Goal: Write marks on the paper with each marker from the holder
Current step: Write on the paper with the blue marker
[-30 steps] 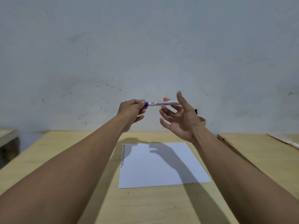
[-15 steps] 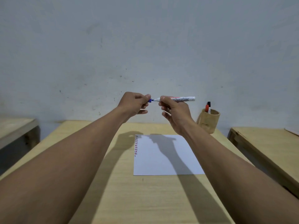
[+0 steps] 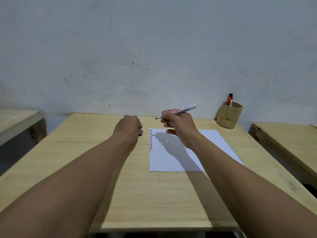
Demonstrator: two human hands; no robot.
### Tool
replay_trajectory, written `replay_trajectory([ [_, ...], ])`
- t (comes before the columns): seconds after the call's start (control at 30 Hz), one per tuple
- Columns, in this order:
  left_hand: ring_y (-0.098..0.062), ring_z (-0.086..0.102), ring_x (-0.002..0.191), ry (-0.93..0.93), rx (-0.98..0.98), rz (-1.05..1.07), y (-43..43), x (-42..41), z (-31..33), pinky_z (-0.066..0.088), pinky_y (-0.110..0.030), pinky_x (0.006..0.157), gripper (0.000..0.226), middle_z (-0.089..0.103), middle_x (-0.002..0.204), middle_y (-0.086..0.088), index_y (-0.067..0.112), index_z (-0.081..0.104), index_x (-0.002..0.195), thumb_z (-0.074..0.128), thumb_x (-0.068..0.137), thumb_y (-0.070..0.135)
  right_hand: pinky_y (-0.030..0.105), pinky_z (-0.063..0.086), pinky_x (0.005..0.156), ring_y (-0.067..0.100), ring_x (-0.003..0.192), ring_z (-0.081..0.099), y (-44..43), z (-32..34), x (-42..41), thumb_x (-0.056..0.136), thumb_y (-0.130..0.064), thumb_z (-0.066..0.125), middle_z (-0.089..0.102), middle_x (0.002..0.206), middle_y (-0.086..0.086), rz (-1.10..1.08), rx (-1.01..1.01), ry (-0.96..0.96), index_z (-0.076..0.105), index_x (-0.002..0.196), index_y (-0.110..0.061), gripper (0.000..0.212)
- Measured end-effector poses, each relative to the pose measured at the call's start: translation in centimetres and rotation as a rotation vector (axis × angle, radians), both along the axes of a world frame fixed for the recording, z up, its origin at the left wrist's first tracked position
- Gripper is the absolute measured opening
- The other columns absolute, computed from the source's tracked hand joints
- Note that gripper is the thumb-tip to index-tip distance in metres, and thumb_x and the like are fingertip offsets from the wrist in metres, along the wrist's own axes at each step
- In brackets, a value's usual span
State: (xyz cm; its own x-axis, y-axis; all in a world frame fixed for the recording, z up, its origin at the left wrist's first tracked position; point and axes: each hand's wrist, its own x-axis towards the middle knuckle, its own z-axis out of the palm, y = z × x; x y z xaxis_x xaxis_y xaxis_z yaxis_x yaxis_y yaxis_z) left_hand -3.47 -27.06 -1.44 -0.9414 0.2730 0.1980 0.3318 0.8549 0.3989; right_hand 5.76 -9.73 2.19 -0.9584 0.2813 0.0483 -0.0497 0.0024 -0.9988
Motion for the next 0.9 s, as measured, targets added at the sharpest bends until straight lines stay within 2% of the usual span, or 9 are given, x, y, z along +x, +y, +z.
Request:
replay_trajectory([
  [0.07, -0.029, 0.057, 0.071, 0.006, -0.009, -0.003, 0.3, 0.2, -0.5, 0.056, -0.034, 0.071, 0.019, 0.07, 0.073, -0.003, 0.026, 0.062, 0.066, 0.064, 0.078, 0.01, 0.025, 0.054, 0.061, 0.013, 0.07, 0.064, -0.2, -0.6, -0.1, 0.093, -0.016, 0.066, 0.072, 0.083, 0.004, 0.0, 0.034, -0.009, 0.074, 0.097, -0.012, 0.01],
  [0.1, -0.031, 0.063, 0.08, 0.012, 0.013, -0.006, 0.4, 0.3, -0.6, 0.054, -0.034, 0.073, 0.021, 0.073, 0.083, -0.003, 0.027, 0.079, 0.086, 0.066, 0.08, 0.012, 0.026, 0.054, 0.062, 0.013, 0.072, 0.064, -0.4, -0.9, -0.2, 0.093, -0.015, 0.066, 0.071, 0.084, 0.005, -0.005, 0.052, -0.011, 0.074, 0.098, -0.011, 0.01],
  [0.17, -0.029, 0.066, 0.098, -0.013, 0.06, 0.001, 0.5, 0.7, -0.6, 0.052, -0.033, 0.078, 0.03, 0.075, 0.104, -0.005, 0.016, 0.074, 0.111, 0.07, 0.082, 0.02, 0.027, 0.054, 0.063, 0.013, 0.07, 0.063, -0.6, -1.4, -0.2, 0.092, -0.014, 0.067, 0.068, 0.081, 0.005, -0.016, 0.105, -0.014, 0.074, 0.097, -0.009, 0.01],
  [0.3, -0.033, 0.063, 0.101, -0.014, 0.041, 0.05, 0.2, 2.8, -1.0, 0.052, -0.041, 0.084, 0.034, 0.07, 0.11, -0.009, 0.008, 0.065, 0.111, 0.07, 0.086, 0.031, 0.025, 0.049, 0.055, 0.013, 0.059, 0.056, -1.1, -2.7, 0.3, 0.092, -0.022, 0.07, 0.062, 0.068, 0.002, -0.056, 0.279, -0.023, 0.073, 0.091, -0.004, 0.019],
  [0.43, -0.032, 0.059, 0.102, 0.027, -0.053, 0.083, -0.1, 5.2, -2.4, 0.045, -0.039, 0.078, 0.025, 0.068, 0.105, -0.007, 0.013, 0.06, 0.095, 0.048, 0.098, 0.035, 0.031, 0.054, 0.058, 0.016, 0.06, 0.065, -1.7, -4.4, 1.1, 0.091, -0.03, 0.068, 0.071, 0.07, 0.004, -0.069, 0.346, -0.05, 0.07, 0.086, -0.009, 0.022],
  [0.5, -0.032, 0.053, 0.119, -0.019, -0.134, 0.066, -0.2, 5.9, -3.0, 0.041, -0.044, 0.094, 0.03, 0.062, 0.116, -0.01, 0.015, 0.06, 0.109, 0.038, 0.101, 0.033, 0.036, 0.055, 0.063, 0.016, 0.061, 0.067, -2.1, -5.4, 1.5, 0.087, -0.031, 0.067, 0.073, 0.069, 0.003, -0.069, 0.351, -0.07, 0.069, 0.085, -0.009, 0.021],
  [0.6, -0.033, 0.027, 0.146, -0.07, -0.239, 0.03, -0.3, 6.4, -3.9, 0.02, -0.055, 0.117, 0.046, 0.043, 0.148, -0.014, 0.017, 0.045, 0.143, 0.028, 0.103, 0.032, 0.037, 0.057, 0.067, 0.013, 0.061, 0.067, -2.4, -6.1, 1.9, 0.082, -0.027, 0.068, 0.073, 0.066, 0.0, -0.1, 0.408, -0.063, 0.069, 0.084, -0.006, 0.021],
  [0.7, -0.033, 0.01, 0.154, -0.088, -0.269, 0.006, -0.6, 6.6, -4.1, 0.01, -0.056, 0.121, 0.054, 0.022, 0.164, -0.015, 0.019, 0.025, 0.157, 0.024, 0.104, 0.032, 0.031, 0.053, 0.064, 0.012, 0.064, 0.069, -2.6, -6.1, 1.9, 0.085, -0.029, 0.07, 0.074, 0.07, -0.001, -0.119, 0.498, -0.053, 0.068, 0.088, -0.008, 0.022],
  [0.9, -0.032, 0.007, 0.155, -0.071, -0.279, -0.004, -0.7, 6.6, -4.4, 0.007, -0.056, 0.121, 0.055, 0.016, 0.166, -0.013, 0.021, 0.02, 0.158, 0.021, 0.104, 0.033, 0.023, 0.045, 0.053, 0.009, 0.056, 0.063, -3.1, -6.4, 1.8, 0.086, -0.03, 0.071, 0.07, 0.063, -0.003, -0.09, 0.589, -0.047, 0.064, 0.073, -0.011, 0.024],
])
